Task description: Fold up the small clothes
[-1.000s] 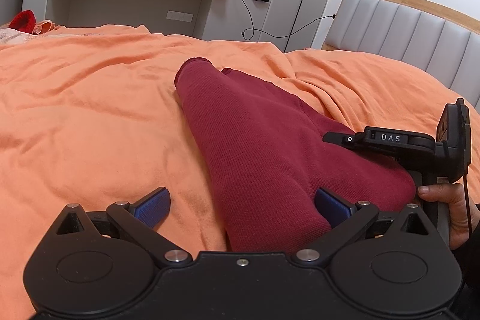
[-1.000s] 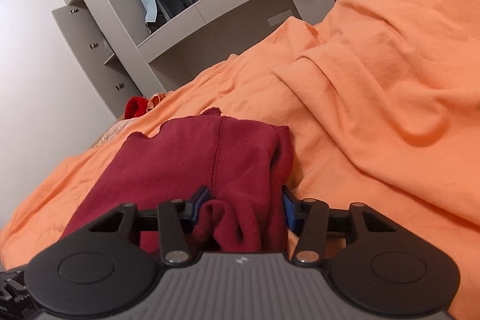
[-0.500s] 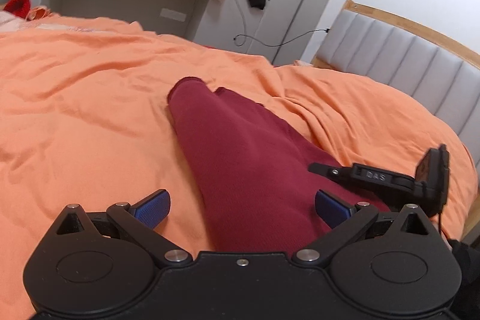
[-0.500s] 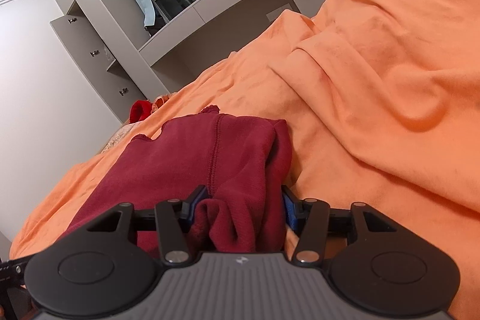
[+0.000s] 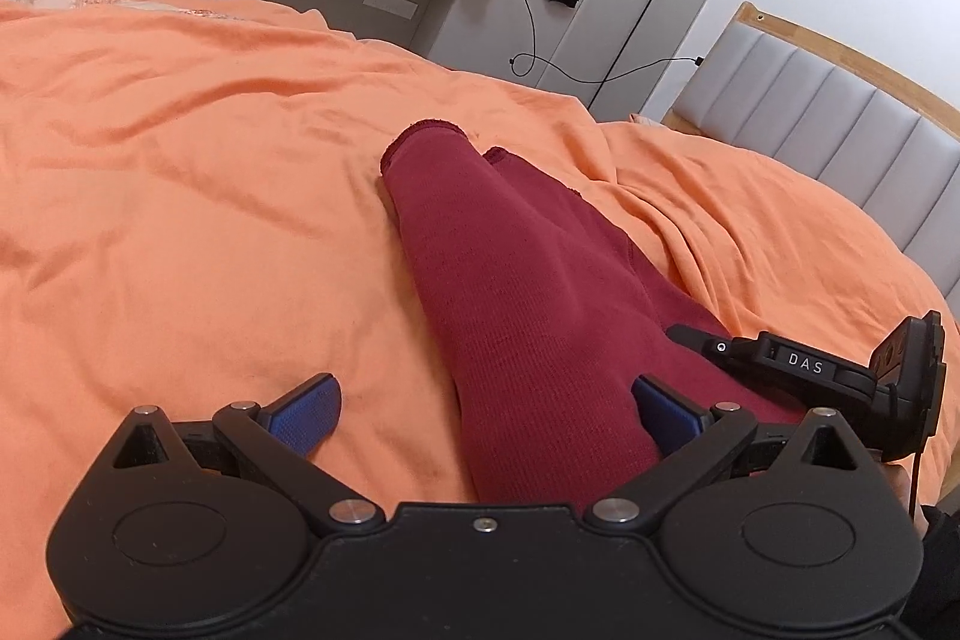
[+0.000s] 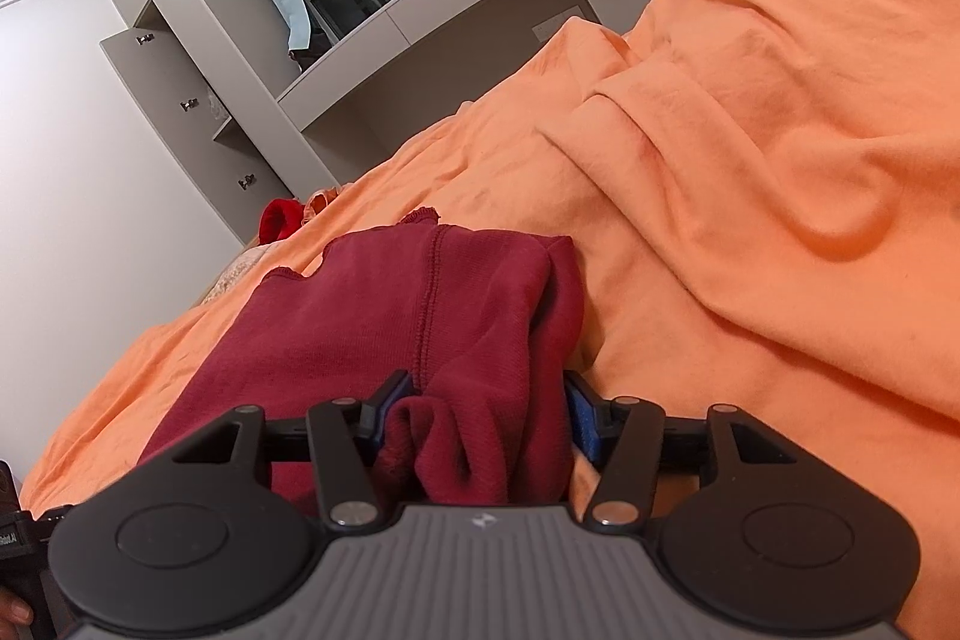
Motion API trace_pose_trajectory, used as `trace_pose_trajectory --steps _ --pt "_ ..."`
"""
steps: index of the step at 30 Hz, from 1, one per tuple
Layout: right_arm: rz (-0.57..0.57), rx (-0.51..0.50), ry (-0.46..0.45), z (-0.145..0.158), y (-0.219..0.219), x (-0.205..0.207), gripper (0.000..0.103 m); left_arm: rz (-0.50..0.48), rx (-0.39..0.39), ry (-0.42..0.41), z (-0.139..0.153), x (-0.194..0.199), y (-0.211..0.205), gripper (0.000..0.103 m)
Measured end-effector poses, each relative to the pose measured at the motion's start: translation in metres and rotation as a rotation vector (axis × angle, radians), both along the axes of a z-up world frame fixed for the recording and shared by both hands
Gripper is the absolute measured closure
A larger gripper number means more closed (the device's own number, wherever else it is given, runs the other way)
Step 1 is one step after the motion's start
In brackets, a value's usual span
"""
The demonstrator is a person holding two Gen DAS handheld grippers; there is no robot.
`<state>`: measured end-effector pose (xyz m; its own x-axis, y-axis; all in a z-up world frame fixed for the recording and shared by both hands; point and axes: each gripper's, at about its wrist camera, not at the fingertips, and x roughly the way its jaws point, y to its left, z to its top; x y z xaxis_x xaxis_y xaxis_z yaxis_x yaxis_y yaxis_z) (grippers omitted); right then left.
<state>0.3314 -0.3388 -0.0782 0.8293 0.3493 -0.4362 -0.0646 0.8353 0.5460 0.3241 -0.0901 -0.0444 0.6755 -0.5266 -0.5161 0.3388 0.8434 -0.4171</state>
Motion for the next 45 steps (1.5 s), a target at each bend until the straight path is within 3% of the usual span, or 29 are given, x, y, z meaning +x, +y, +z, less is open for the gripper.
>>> trace_pose_trajectory --steps 6,11,15,18,22,24,29,32,35,41,45 --pt "0.001 0.000 0.000 0.000 0.000 0.000 0.043 -0.010 -0.013 0.014 0.001 0.003 0.002 0.000" --pt "0.000 0.003 -0.001 0.000 0.001 0.000 0.043 -0.022 -0.074 0.063 0.005 0.023 0.008 0.000" --pt "-0.001 0.003 -0.001 -0.002 0.004 0.000 0.044 -0.077 -0.044 0.120 0.002 0.041 0.001 0.000" --pt "0.001 0.005 -0.001 -0.003 0.005 0.001 0.046 -0.147 0.008 0.119 0.003 0.048 -0.007 0.000" --pt "0.006 0.005 -0.011 -0.001 0.006 -0.001 0.050 -0.177 0.000 0.132 0.002 0.055 -0.008 0.002" --pt "0.005 -0.012 -0.019 0.001 0.009 -0.002 0.054 -0.181 0.001 0.118 0.003 0.054 -0.010 0.010" --pt "-0.005 -0.099 -0.048 0.013 0.023 -0.006 0.064 -0.217 -0.045 0.121 0.006 0.050 -0.016 0.050" --pt "-0.014 -0.159 -0.067 0.020 0.030 -0.010 0.070 -0.188 -0.024 0.097 0.011 0.045 -0.019 0.062" --pt "-0.033 -0.204 -0.102 0.030 0.036 -0.017 0.073 -0.175 0.004 0.032 0.022 0.036 -0.022 0.071" --pt "-0.049 -0.250 -0.175 0.052 0.057 -0.038 0.076 -0.190 0.077 -0.109 0.047 0.013 -0.027 0.074" --pt "0.000 -0.255 -0.240 0.072 0.082 -0.048 0.079 -0.169 0.094 -0.183 0.064 0.001 -0.020 0.075"
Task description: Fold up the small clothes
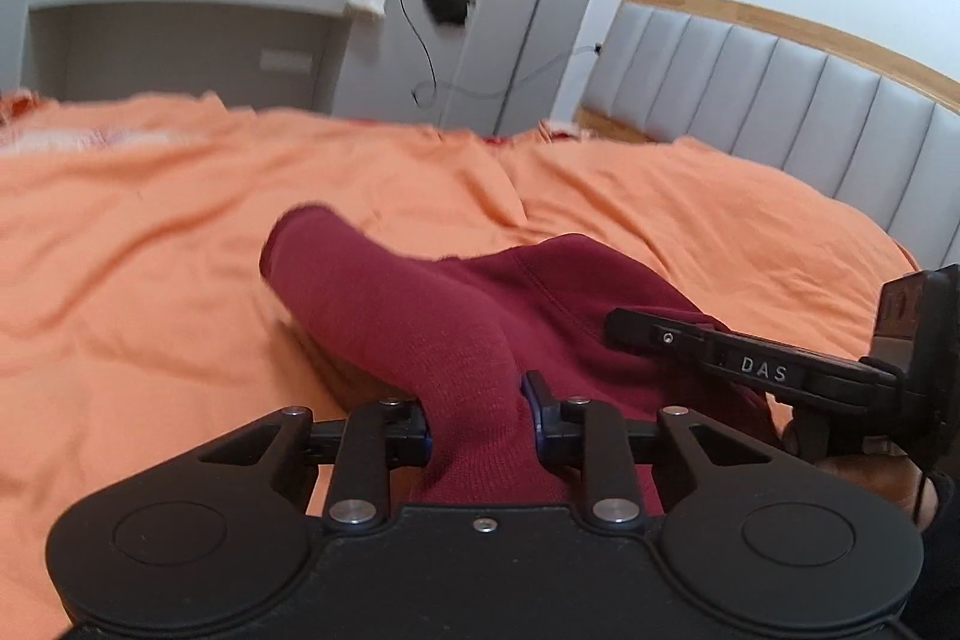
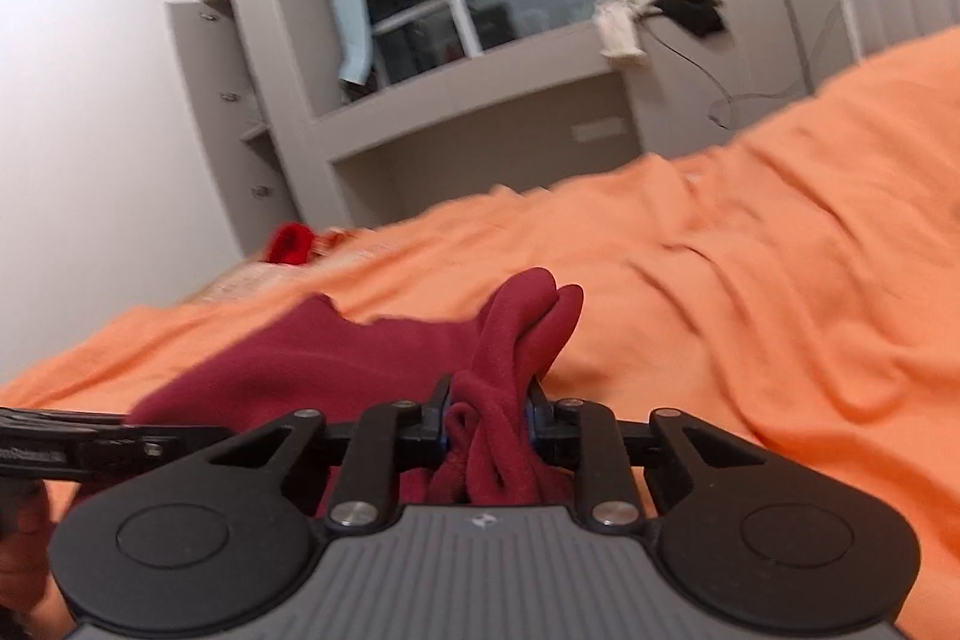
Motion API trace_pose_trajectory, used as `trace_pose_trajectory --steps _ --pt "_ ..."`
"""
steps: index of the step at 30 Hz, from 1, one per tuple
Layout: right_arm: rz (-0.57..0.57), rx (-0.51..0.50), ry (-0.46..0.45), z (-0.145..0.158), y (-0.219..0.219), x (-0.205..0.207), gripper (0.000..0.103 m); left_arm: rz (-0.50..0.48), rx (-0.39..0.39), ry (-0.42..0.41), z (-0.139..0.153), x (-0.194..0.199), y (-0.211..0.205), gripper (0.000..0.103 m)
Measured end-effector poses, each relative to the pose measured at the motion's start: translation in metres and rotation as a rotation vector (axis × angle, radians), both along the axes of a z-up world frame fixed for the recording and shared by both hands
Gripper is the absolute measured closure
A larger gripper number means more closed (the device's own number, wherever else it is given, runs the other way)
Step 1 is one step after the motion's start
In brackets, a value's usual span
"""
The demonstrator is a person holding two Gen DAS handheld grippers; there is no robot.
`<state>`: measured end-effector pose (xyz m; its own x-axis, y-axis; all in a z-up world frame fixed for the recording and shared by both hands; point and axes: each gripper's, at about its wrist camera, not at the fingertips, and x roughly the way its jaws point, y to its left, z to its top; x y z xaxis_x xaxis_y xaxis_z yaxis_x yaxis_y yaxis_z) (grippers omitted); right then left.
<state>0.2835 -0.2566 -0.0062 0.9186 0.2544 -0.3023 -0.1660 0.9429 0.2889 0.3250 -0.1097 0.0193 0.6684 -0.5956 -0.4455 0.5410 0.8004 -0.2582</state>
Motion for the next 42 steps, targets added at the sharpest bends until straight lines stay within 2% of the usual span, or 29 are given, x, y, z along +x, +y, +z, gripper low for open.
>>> trace_pose_trajectory --steps 3,8,12,16,20,26,31,34,36,37,39,41,42 --pt "0.038 -0.059 -0.036 0.011 0.028 0.001 0.079 0.048 0.004 -0.033 0.009 -0.002 0.015 0.075" --pt "0.077 -0.092 -0.099 0.025 0.069 0.024 0.080 0.153 -0.001 -0.092 0.022 0.001 0.048 0.075" --pt "0.124 -0.113 -0.136 0.031 0.109 0.050 0.080 0.258 0.001 -0.092 0.029 0.010 0.076 0.075" --pt "0.172 -0.113 -0.116 0.024 0.143 0.082 0.080 0.360 0.033 -0.084 0.028 0.021 0.101 0.075" --pt "0.197 -0.114 -0.088 0.007 0.165 0.105 0.080 0.420 0.068 -0.058 0.021 0.031 0.122 0.075" --pt "0.202 -0.125 -0.038 -0.018 0.170 0.112 0.079 0.429 0.108 0.018 0.005 0.040 0.139 0.074" --pt "0.178 -0.050 0.029 -0.025 0.151 0.118 0.076 0.446 0.145 0.060 -0.002 0.041 0.138 0.069" --pt "0.159 -0.047 0.063 -0.027 0.146 0.119 0.065 0.468 0.155 0.087 -0.005 0.042 0.140 0.062" --pt "0.152 -0.053 0.077 -0.026 0.143 0.117 0.059 0.479 0.130 0.113 -0.006 0.042 0.145 0.060" --pt "0.152 -0.055 0.080 -0.025 0.143 0.115 0.056 0.487 0.118 0.125 -0.006 0.042 0.147 0.056" --pt "0.144 -0.061 0.084 -0.022 0.141 0.109 0.038 0.503 0.114 0.135 -0.004 0.039 0.148 0.045" --pt "0.142 -0.067 0.080 -0.018 0.141 0.103 0.029 0.518 0.122 0.134 -0.003 0.035 0.148 0.031" --pt "0.142 -0.073 0.078 -0.014 0.142 0.100 0.025 0.521 0.125 0.132 -0.003 0.032 0.148 0.030"
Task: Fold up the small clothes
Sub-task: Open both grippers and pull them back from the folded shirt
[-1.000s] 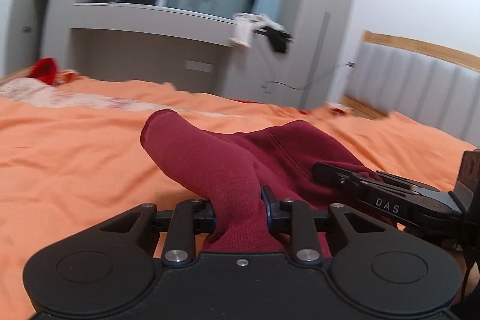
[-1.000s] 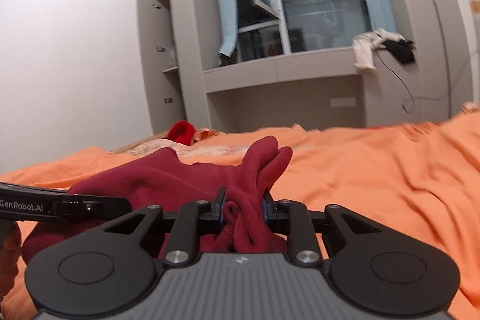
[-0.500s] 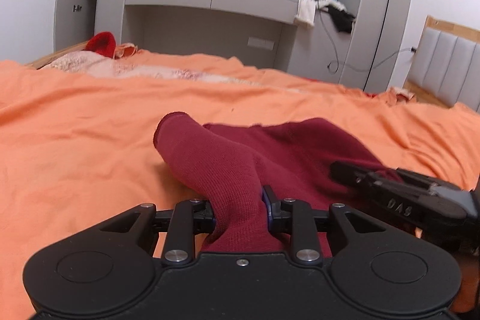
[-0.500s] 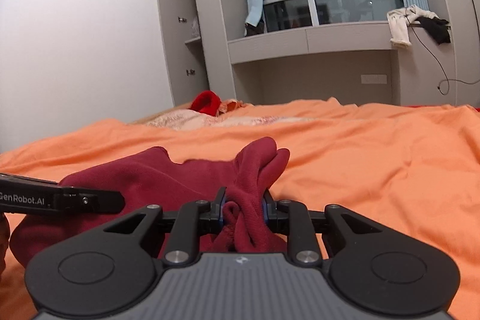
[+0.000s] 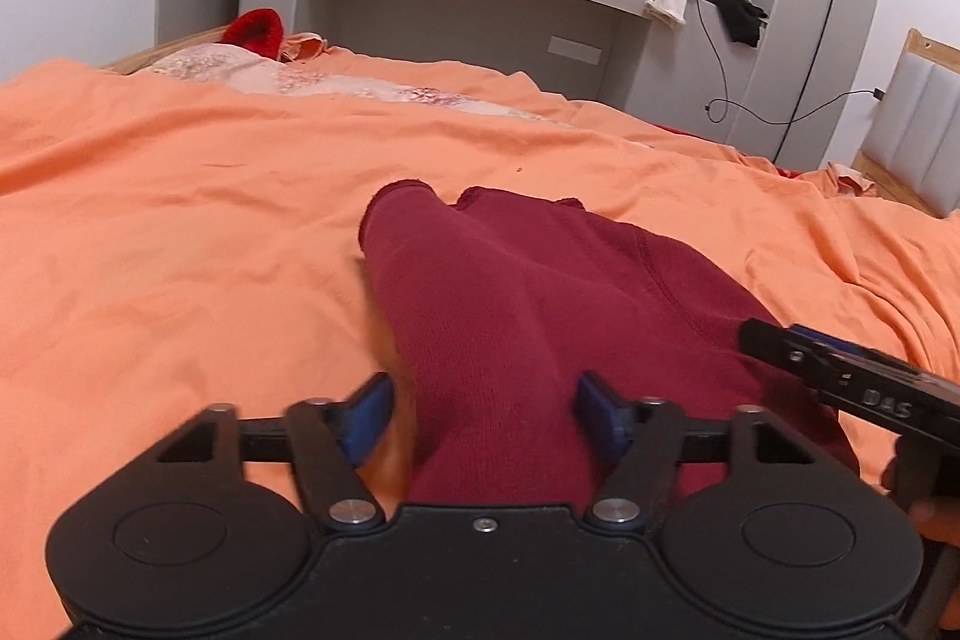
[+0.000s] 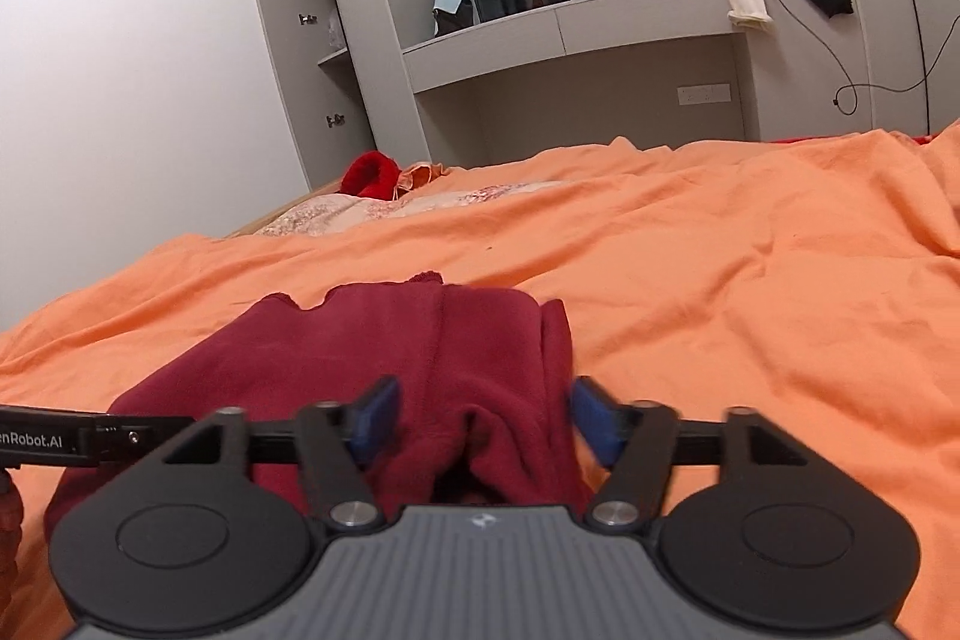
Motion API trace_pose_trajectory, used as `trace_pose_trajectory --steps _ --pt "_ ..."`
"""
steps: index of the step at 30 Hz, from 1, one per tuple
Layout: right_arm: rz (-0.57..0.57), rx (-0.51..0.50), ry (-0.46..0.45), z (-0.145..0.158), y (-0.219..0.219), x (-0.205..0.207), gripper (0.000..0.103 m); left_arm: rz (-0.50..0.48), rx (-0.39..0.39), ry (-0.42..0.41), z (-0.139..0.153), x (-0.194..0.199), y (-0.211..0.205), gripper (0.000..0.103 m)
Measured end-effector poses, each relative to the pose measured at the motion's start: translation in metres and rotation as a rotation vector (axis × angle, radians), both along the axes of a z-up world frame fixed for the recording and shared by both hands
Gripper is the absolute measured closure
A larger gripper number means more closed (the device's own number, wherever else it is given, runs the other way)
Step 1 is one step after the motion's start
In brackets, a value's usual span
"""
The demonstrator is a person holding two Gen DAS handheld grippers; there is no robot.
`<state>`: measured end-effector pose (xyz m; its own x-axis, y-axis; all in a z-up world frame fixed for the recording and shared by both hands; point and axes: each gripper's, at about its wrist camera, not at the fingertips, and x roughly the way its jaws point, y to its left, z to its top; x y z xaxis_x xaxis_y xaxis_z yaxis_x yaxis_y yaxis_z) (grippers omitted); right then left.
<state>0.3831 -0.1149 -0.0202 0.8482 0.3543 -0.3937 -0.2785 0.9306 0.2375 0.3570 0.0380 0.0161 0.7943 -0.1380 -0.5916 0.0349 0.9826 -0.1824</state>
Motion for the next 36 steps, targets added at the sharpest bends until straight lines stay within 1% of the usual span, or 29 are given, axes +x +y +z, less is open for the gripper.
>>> trace_pose_trajectory --steps 1,2,3,4,5,6,9,11,13,18,21,23,27,30,36 --pt "-0.001 -0.008 -0.003 0.003 0.000 -0.004 0.022 0.000 0.002 -0.001 0.000 -0.003 0.000 0.028" --pt "-0.003 -0.017 -0.008 0.006 0.000 -0.010 0.016 0.003 0.003 -0.001 0.000 -0.006 -0.001 0.027" --pt "-0.005 -0.025 -0.015 0.009 0.002 -0.014 0.014 0.008 0.002 -0.003 0.001 -0.009 -0.002 0.026" --pt "-0.004 -0.033 -0.022 0.013 0.002 -0.019 0.013 0.012 0.002 -0.006 0.002 -0.013 -0.002 0.022" --pt "-0.005 -0.041 -0.031 0.016 0.002 -0.026 0.010 0.016 0.004 -0.011 0.004 -0.016 -0.002 0.017" --pt "-0.010 -0.046 -0.038 0.019 0.002 -0.031 0.007 0.022 0.007 -0.021 0.006 -0.021 -0.002 0.015" --pt "-0.031 -0.038 -0.071 0.030 -0.002 -0.050 0.002 0.032 0.016 -0.063 0.014 -0.037 -0.003 0.009" --pt "-0.038 -0.024 -0.098 0.036 -0.005 -0.065 0.000 0.039 0.028 -0.099 0.019 -0.050 -0.005 0.004" --pt "-0.050 -0.015 -0.128 0.042 -0.007 -0.081 0.000 0.044 0.049 -0.143 0.024 -0.065 -0.009 0.001" --pt "-0.086 0.006 -0.223 0.053 -0.014 -0.129 0.000 0.042 0.110 -0.253 0.036 -0.107 -0.021 0.001" --pt "-0.076 0.018 -0.263 0.059 -0.017 -0.157 0.000 0.057 0.114 -0.310 0.046 -0.138 -0.026 0.001" --pt "-0.070 0.022 -0.285 0.062 -0.018 -0.173 0.000 0.063 0.097 -0.346 0.054 -0.157 -0.029 0.001" --pt "-0.076 0.026 -0.325 0.066 -0.025 -0.209 0.000 0.061 0.071 -0.377 0.068 -0.192 -0.032 0.001" --pt "-0.088 0.011 -0.353 0.066 -0.027 -0.235 0.000 0.062 0.076 -0.393 0.071 -0.214 -0.032 0.001" --pt "-0.110 -0.003 -0.392 0.062 -0.027 -0.281 0.000 0.086 0.099 -0.417 0.063 -0.256 -0.024 0.001"
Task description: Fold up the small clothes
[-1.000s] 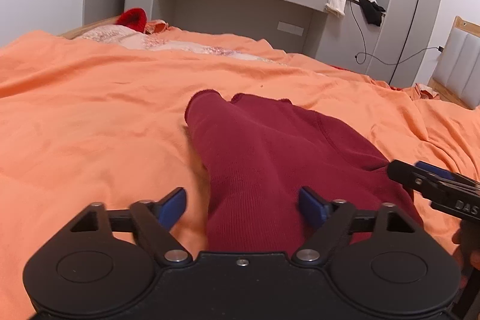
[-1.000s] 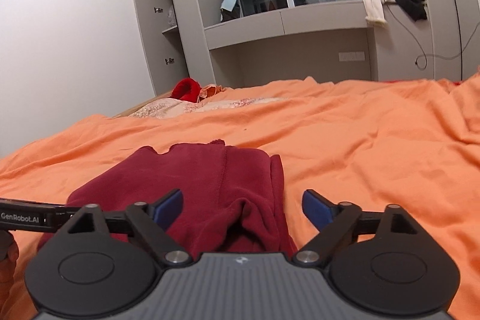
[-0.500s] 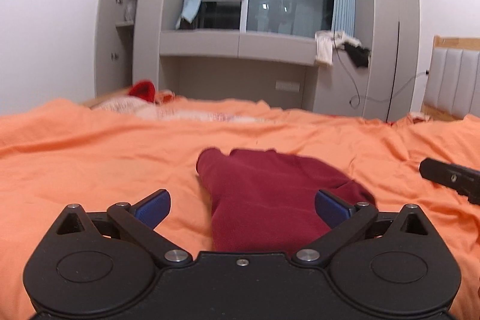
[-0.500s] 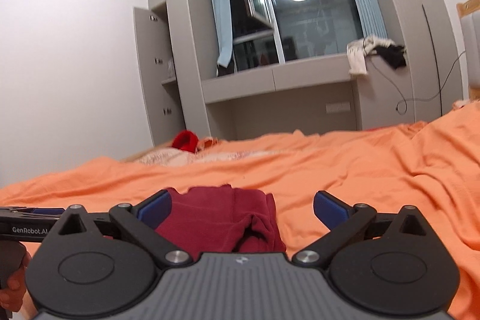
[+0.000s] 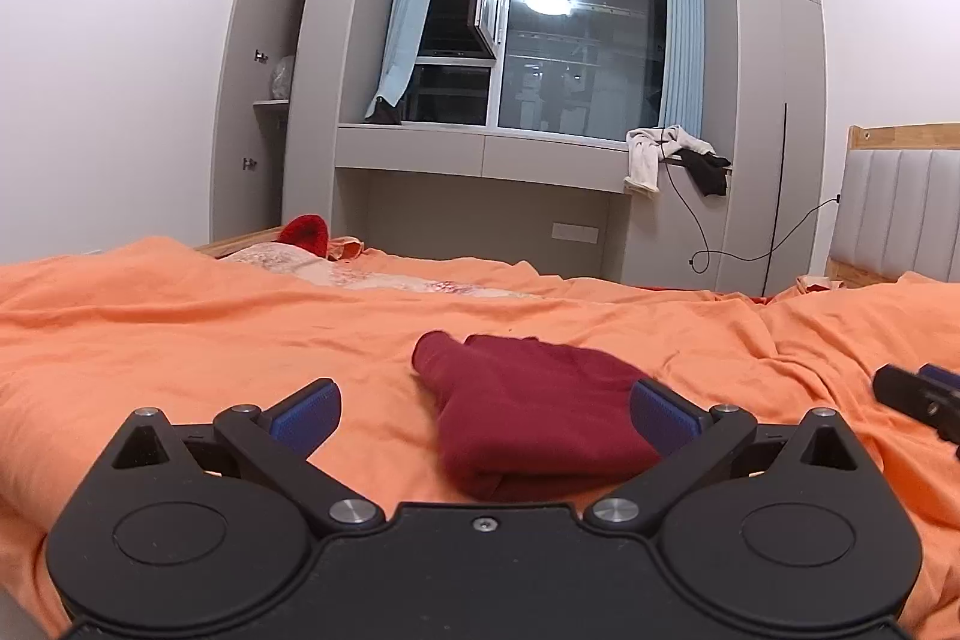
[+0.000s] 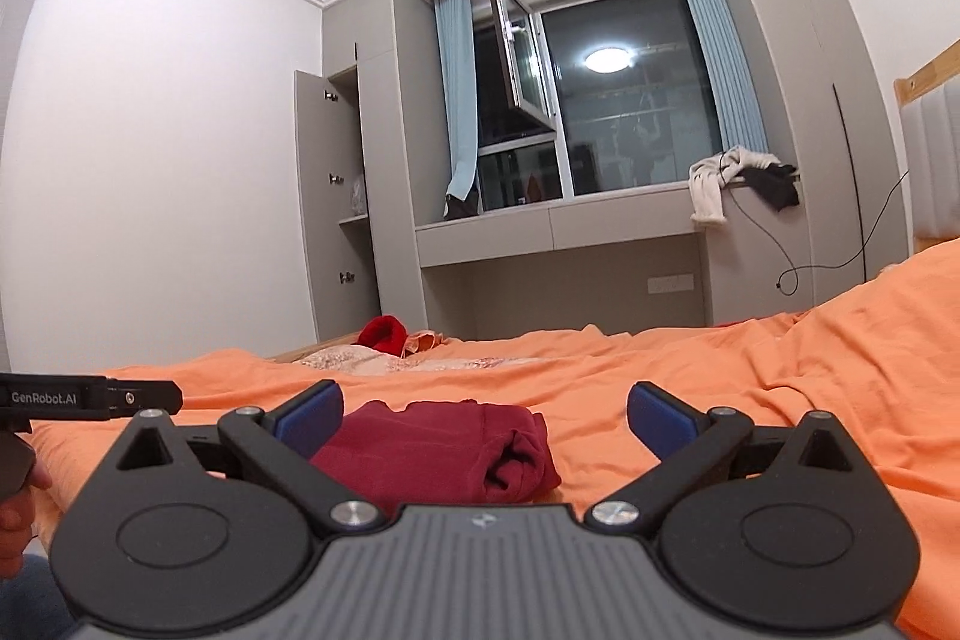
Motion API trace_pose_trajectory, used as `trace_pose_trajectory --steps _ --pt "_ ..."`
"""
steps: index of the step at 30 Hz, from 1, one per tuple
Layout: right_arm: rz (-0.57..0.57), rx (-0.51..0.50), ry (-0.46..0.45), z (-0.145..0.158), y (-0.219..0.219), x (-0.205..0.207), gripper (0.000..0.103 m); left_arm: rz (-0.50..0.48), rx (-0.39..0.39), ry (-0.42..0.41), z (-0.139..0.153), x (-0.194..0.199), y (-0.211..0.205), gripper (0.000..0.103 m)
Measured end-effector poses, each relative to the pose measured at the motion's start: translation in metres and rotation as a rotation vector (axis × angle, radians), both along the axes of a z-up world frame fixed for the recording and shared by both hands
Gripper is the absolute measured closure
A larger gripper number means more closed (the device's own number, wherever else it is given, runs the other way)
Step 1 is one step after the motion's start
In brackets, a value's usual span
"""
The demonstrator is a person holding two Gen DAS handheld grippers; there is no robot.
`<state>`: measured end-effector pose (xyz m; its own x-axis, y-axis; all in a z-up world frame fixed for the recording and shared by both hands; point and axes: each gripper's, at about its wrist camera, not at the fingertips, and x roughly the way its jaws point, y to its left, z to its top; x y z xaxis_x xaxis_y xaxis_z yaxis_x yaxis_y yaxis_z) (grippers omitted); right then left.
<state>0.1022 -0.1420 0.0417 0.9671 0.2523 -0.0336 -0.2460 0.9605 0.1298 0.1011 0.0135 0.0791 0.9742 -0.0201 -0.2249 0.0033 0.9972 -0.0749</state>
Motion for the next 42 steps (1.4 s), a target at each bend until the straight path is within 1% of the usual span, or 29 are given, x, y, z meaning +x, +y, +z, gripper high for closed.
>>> trace_pose_trajectory --steps 5,8,10,14,18,25,29,42 --pt "-0.027 -0.015 -0.017 -0.008 0.005 -0.028 0.000 -0.003 -0.011 -0.007 -0.015 -0.024 0.008 0.001" --pt "-0.034 -0.039 -0.010 -0.016 0.012 -0.042 0.000 -0.038 -0.023 -0.009 -0.026 -0.036 0.011 0.001" --pt "-0.032 -0.051 -0.002 -0.021 0.017 -0.049 0.000 -0.061 -0.030 0.005 -0.034 -0.041 0.014 0.001" --pt "-0.055 -0.061 0.011 -0.032 0.027 -0.055 0.000 -0.055 -0.024 0.037 -0.050 -0.045 0.017 0.001" --pt "-0.073 -0.096 0.018 -0.038 0.034 -0.054 0.000 -0.038 -0.028 0.062 -0.063 -0.046 0.023 0.001" --pt "-0.069 -0.114 0.048 -0.047 0.044 -0.046 0.000 -0.029 -0.026 0.068 -0.068 -0.046 0.025 0.001" --pt "-0.063 -0.115 0.049 -0.048 0.041 -0.046 0.000 -0.030 -0.019 0.085 -0.068 -0.042 0.022 0.001" --pt "-0.064 -0.142 0.050 -0.051 0.042 -0.043 0.000 -0.028 -0.022 0.087 -0.069 -0.041 0.022 0.001"
